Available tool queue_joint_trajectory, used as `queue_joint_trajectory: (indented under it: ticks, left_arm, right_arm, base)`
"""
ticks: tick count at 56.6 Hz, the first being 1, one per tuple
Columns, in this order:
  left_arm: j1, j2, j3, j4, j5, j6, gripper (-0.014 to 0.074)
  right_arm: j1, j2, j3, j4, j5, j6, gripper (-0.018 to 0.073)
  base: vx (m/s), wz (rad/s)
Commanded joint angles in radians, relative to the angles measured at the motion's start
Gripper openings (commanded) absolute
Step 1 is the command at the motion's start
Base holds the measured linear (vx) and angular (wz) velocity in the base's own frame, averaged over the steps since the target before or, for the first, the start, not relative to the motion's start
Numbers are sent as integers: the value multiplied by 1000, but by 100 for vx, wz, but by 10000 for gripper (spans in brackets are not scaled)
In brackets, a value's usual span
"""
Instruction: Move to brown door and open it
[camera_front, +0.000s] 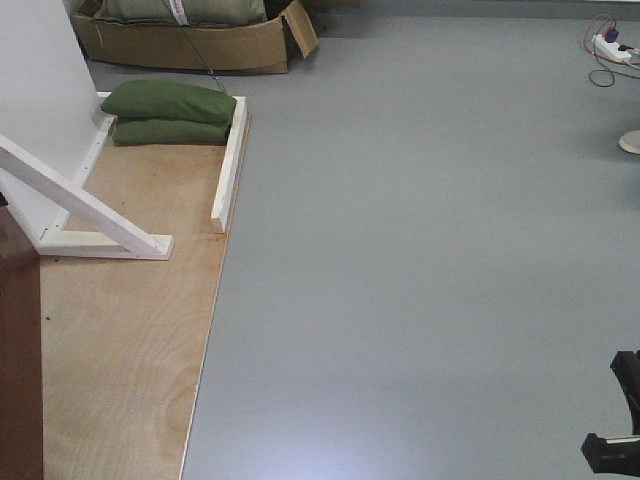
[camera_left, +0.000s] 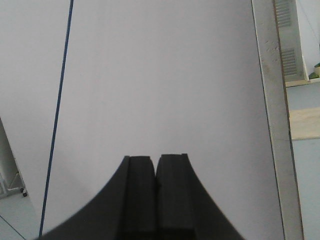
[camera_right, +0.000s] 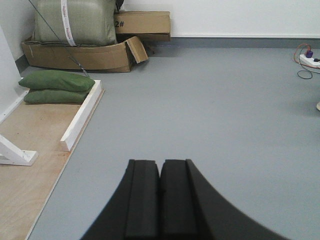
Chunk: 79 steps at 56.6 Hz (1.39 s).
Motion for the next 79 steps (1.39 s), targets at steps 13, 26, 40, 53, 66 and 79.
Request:
queue_joint_trajectory:
  ticks: [13,26,40,53,66,79]
  left_arm:
    - [4,115,-21,123,-123,-9,36]
    - [4,131,-21,140,-160,-9,36]
    - [13,202,-21,143,-213,-7,36]
    - [150,213,-21,140,-202,-9,36]
    - [244,244,-21,138,-260,-9,36]
    - [379,281,-20,100,-264,-9,36]
  right_arm:
    - [0,-6,4,-3,-77,-6,0]
    - [0,-6,4,-3,-77,-6,0]
    - [0,-6,4,-3,-77,-6,0]
    - [0,-6,4,-3,-77,-6,0]
    - [0,-6,4,-3,-77,-6,0]
    - [0,-6,4,-3,-77,-6,0]
  base:
    - [0,0]
    - [0,0]
    - [0,0]
    - [0,0]
    - [0,0]
    - [0,0]
